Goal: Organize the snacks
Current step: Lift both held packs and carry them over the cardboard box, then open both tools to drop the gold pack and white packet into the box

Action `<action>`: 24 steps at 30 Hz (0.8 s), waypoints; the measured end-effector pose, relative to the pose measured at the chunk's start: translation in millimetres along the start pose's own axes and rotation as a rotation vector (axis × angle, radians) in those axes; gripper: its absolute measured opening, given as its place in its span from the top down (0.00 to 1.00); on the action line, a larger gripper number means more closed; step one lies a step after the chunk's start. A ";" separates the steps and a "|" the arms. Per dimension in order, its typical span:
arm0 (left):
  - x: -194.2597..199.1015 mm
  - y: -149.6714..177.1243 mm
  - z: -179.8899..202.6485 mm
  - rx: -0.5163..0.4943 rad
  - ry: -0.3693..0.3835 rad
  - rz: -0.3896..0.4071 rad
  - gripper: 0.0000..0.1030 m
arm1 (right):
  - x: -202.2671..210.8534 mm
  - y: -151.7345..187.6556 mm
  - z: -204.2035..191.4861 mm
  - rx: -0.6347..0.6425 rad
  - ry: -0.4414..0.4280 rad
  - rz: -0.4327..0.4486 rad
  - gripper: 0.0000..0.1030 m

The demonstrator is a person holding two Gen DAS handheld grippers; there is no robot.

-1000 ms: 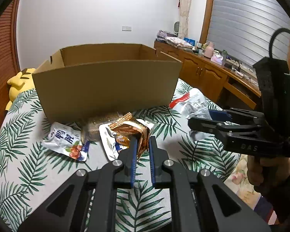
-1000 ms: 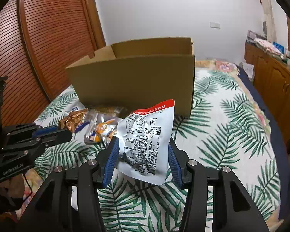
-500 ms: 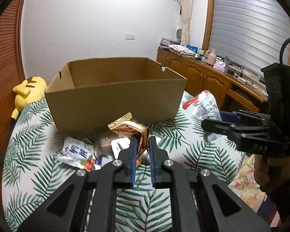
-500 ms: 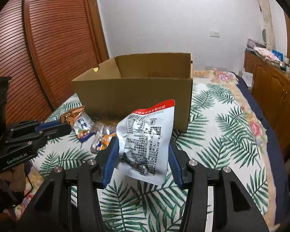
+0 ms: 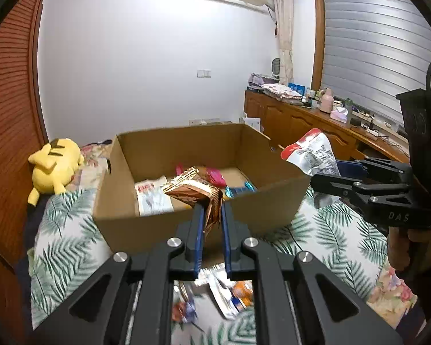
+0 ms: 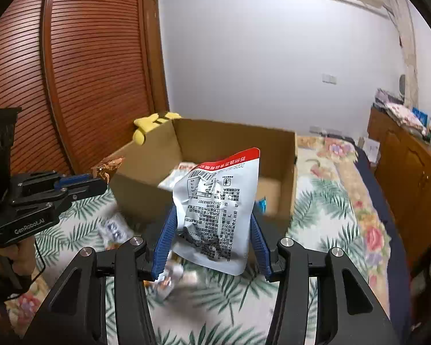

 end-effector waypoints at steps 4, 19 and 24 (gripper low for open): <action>-12.4 -15.4 -14.3 -0.012 -0.003 0.006 0.91 | -18.3 -16.5 -1.6 0.019 0.003 0.006 0.51; -66.1 -33.5 -69.5 0.017 -0.038 -0.020 0.91 | -93.4 -33.8 0.6 0.010 -0.011 -0.025 0.51; -80.5 -33.0 -80.7 0.033 -0.048 -0.033 0.91 | -110.6 -31.2 1.7 -0.003 -0.023 -0.041 0.51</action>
Point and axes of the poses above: each gripper's, at about its wrist camera, not at the fingertips, and x roughly against the way its jaws point, z to its right, y to its underside, the point moved 10 cm from there along -x, roughly the way its jaws point, and after that the axes turned 13 degrees about y, right-handed, at the moved point
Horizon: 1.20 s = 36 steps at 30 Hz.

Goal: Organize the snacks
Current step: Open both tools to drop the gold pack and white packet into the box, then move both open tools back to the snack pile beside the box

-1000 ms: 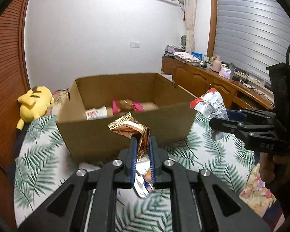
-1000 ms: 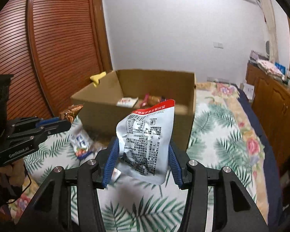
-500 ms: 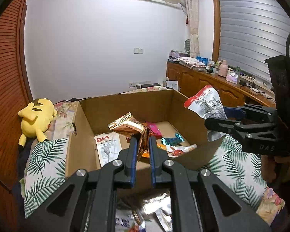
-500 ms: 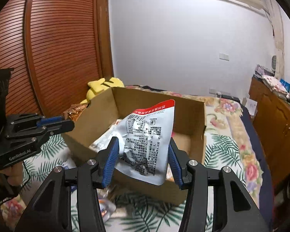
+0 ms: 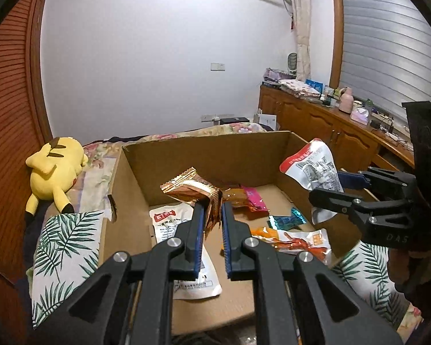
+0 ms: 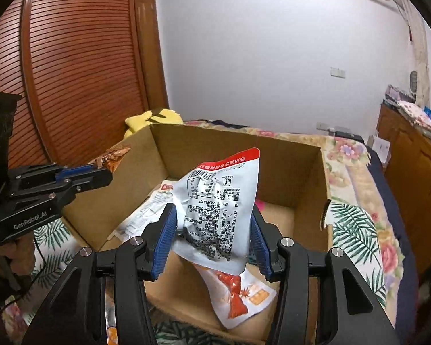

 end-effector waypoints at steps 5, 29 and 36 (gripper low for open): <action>-8.8 0.0 -2.3 0.010 -0.003 -0.006 0.90 | -8.0 1.4 -0.7 -0.003 -0.002 -0.008 0.51; 5.5 3.4 10.2 0.014 0.002 -0.032 0.70 | 4.0 -2.6 -12.1 0.011 -0.004 -0.019 0.47; 38.9 5.3 23.6 -0.014 0.001 -0.015 0.69 | 44.9 1.1 -27.5 0.031 -0.014 0.009 0.47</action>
Point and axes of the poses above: each gripper's, at about its wrist camera, not at the fingertips, and x roughly against the way its jaws point, z to its right, y to its underside, the point moved 10 cm from there along -x, roughly the way its jaws point, and after that the axes turned 13 degrees about y, right-handed, at the moved point
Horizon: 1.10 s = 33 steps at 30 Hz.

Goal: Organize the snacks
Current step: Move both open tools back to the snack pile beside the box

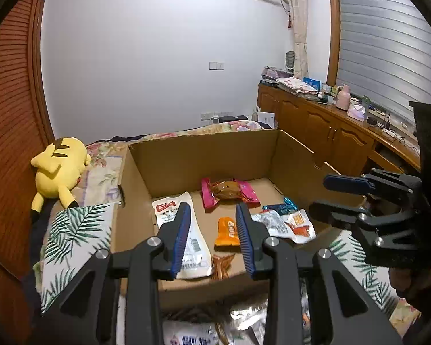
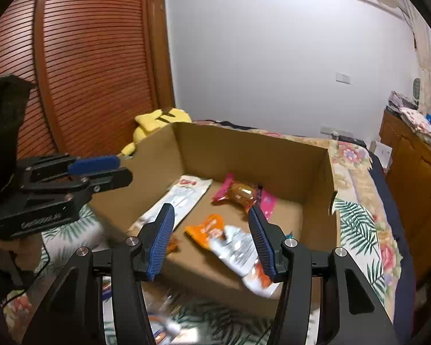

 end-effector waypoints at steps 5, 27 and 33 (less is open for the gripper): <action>24.0 10.4 6.5 -0.005 0.001 0.006 0.69 | 26.4 16.2 -14.8 0.005 -0.018 0.000 0.47; 60.0 89.9 4.9 0.032 -0.005 -0.049 0.69 | 32.2 86.7 -62.7 0.049 -0.059 -0.103 0.47; 54.7 109.5 -1.5 0.047 -0.013 -0.075 0.69 | 24.6 96.8 -66.6 0.065 -0.053 -0.128 0.46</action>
Point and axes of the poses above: each gripper's, at about its wrist camera, not at the fingertips, and x roughly against the way its jaws point, z to its right, y to its underside, the point moved 10 cm from there along -x, roughly the way its jaws point, and after that the axes turned 13 degrees about y, right-handed, at the moved point
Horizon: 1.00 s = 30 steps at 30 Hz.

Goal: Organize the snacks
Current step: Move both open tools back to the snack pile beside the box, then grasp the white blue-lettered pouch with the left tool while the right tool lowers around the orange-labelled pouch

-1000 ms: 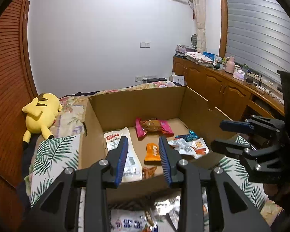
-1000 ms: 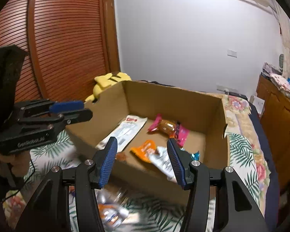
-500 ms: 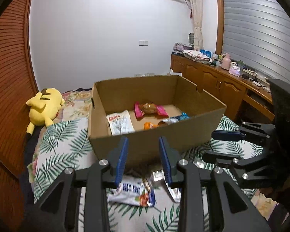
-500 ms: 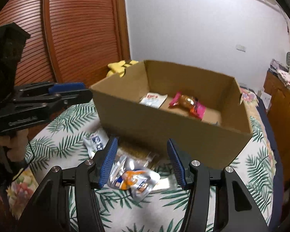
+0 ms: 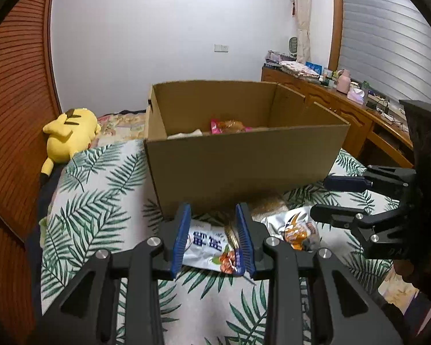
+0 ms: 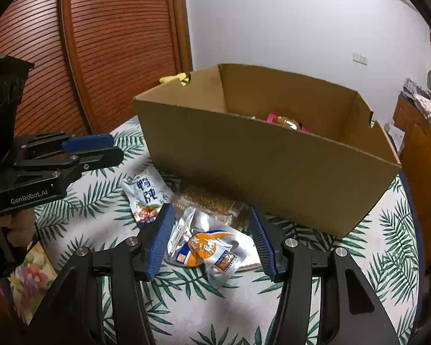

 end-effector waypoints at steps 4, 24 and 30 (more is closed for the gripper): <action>-4.0 9.5 -3.6 0.014 -0.002 -0.018 0.69 | -7.8 5.3 -2.7 0.020 0.009 -0.014 0.46; -13.5 48.5 -8.8 0.081 0.004 -0.071 0.69 | -51.0 9.3 -20.2 0.084 -0.097 -0.118 0.36; -13.3 53.7 -8.3 0.087 0.012 -0.075 0.69 | -62.3 26.5 -28.2 0.130 -0.120 -0.199 0.36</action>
Point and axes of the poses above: each gripper's, at about its wrist camera, not at the fingertips, and x roughly against the way its jaws point, z to its right, y to its underside, the point moved 10 cm from there along -x, roughly the way its jaws point, and after that the axes turned 13 degrees about y, right-handed, at the moved point
